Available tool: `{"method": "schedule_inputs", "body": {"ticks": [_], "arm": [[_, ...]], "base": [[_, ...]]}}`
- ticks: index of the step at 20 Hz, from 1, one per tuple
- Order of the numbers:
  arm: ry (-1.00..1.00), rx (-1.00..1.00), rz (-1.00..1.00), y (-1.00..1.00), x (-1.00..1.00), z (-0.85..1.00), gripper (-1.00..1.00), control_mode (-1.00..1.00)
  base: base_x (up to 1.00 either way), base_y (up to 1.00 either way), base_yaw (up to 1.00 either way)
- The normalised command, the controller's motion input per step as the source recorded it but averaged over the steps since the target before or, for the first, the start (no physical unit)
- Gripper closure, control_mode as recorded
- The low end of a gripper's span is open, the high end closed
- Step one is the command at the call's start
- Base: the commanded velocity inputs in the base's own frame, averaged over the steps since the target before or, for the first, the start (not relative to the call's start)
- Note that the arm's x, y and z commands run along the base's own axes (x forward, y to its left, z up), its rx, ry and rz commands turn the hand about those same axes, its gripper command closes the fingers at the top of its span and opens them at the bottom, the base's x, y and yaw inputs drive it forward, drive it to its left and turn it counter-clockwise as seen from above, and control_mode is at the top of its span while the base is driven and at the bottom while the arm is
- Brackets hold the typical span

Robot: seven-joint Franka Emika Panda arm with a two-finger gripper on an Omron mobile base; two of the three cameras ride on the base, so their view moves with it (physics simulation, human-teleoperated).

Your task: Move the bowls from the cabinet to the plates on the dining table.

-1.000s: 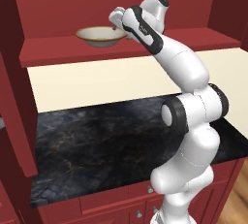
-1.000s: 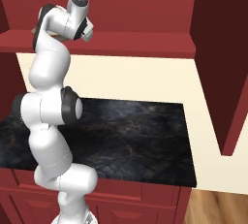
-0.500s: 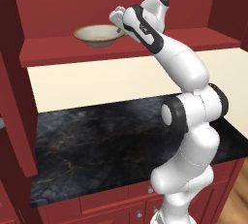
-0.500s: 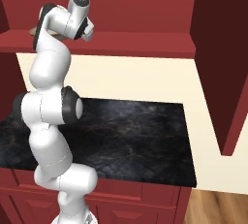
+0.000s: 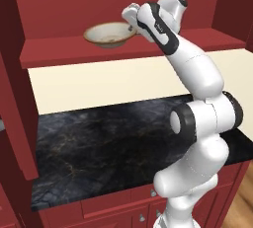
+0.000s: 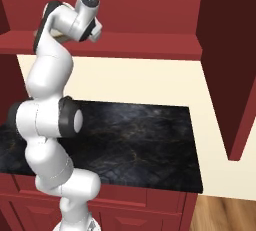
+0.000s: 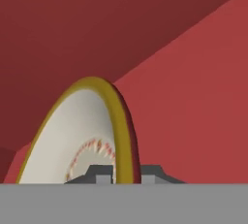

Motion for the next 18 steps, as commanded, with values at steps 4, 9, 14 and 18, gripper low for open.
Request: {"method": "schedule_inputs", "body": {"ticks": [4, 9, 14, 18], "arm": [[-0.01, 0.2, -0.08, -0.82, -0.62, 0.0, 1.0, -1.0], [0.0, 0.11, -0.12, -0.53, -0.49, 0.08, 1.0, -1.0], [0.0, 0.0, -0.07, -0.21, -0.58, 0.18, 1.0, -1.0], [0.0, 0.01, -0.05, -0.38, -0.66, 0.1, 1.0, -1.0]], "base": [[0.0, 0.0, 0.0], [0.0, 0.0, 0.0], [0.0, 0.0, 0.0], [0.0, 0.0, 0.0]]}}
